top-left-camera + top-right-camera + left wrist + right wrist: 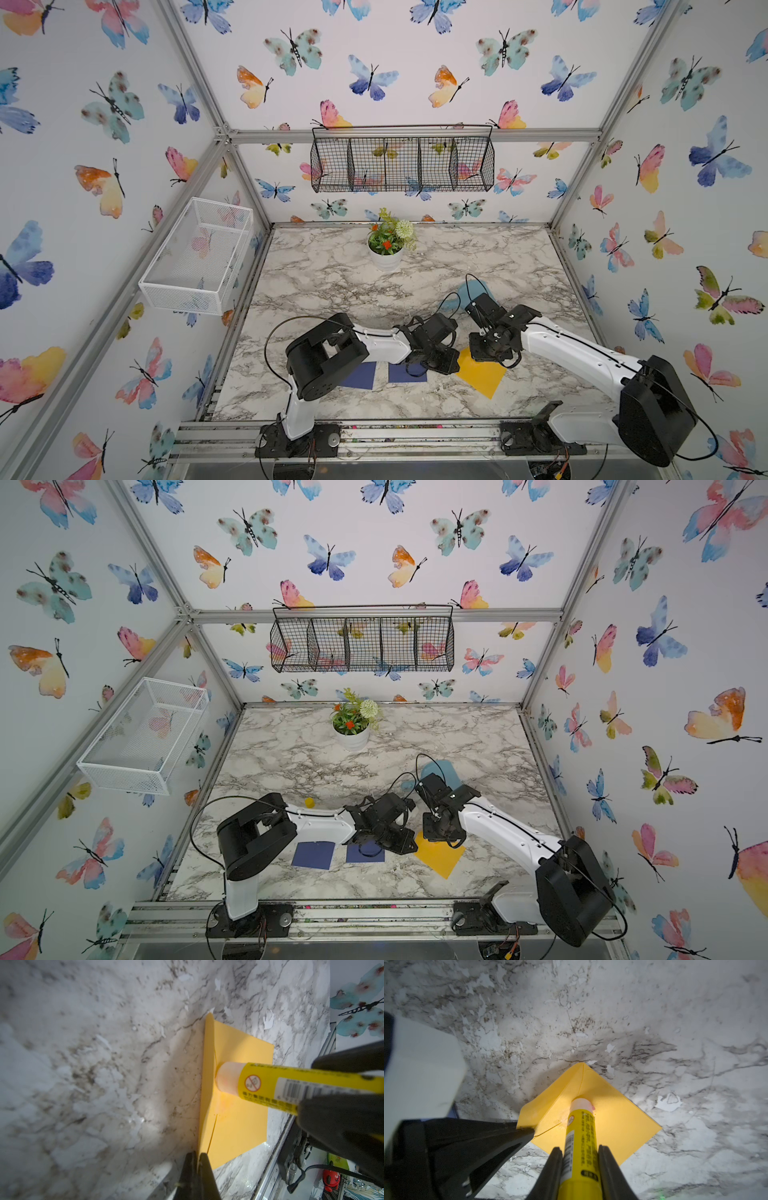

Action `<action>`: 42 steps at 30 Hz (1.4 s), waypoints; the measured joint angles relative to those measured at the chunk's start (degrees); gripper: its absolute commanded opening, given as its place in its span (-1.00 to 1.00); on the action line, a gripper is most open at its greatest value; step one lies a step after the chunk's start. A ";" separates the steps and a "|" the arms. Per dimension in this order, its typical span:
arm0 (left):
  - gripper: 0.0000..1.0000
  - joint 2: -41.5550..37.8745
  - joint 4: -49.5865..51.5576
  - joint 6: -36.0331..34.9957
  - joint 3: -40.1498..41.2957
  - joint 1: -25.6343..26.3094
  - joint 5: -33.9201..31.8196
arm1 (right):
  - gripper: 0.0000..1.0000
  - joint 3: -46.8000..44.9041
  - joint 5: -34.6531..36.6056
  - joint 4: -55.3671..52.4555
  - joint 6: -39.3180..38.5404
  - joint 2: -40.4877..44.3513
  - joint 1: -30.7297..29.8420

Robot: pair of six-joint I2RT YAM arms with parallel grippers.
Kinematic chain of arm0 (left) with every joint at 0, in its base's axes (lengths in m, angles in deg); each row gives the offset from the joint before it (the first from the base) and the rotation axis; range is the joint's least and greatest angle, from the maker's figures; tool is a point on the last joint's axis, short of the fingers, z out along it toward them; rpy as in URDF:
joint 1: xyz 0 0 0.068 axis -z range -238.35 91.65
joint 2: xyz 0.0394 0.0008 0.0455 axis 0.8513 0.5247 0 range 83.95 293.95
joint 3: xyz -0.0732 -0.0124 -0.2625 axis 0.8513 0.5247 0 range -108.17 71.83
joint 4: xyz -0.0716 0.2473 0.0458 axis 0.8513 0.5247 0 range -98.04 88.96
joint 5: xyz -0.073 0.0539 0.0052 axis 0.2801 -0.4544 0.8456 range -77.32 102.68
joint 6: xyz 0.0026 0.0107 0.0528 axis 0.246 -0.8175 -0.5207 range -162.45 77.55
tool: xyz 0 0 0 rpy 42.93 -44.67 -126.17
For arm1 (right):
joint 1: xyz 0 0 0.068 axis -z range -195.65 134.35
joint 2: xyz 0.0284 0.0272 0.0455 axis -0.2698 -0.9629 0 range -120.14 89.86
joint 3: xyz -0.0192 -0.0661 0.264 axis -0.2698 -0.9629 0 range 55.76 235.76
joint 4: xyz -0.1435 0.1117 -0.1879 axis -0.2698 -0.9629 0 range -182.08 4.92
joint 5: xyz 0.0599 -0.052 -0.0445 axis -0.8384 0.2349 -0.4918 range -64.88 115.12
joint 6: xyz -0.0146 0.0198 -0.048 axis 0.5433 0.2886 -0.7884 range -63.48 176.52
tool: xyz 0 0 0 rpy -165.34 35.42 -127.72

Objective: Seal the envelope with a glue stick
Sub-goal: Apply the envelope at the center of the board.

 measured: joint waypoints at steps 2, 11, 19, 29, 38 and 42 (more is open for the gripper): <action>-1.00 -0.02 0.00 -0.02 0.00 0.00 0.00 | -0.96 0.00 -0.63 0.37 -0.50 -0.09 0.13; -1.00 -0.02 0.04 -0.07 0.00 0.00 -0.07 | -0.96 0.68 0.04 -0.26 -0.52 -0.48 0.72; -1.00 -0.02 0.04 -0.04 0.00 0.02 -0.20 | -0.96 0.76 0.74 -0.70 0.17 -0.68 0.66; -1.00 -0.02 0.04 -0.04 0.00 0.00 -0.22 | -0.96 1.01 1.66 -1.57 1.03 -0.72 0.68; -1.00 -0.13 0.15 -0.22 0.02 0.02 -0.28 | -0.96 1.03 -2.47 -1.42 -0.50 -1.16 1.11; -1.00 -0.87 1.25 -0.50 0.39 0.02 -1.14 | -0.96 1.31 -4.83 -1.14 -1.57 -1.62 1.18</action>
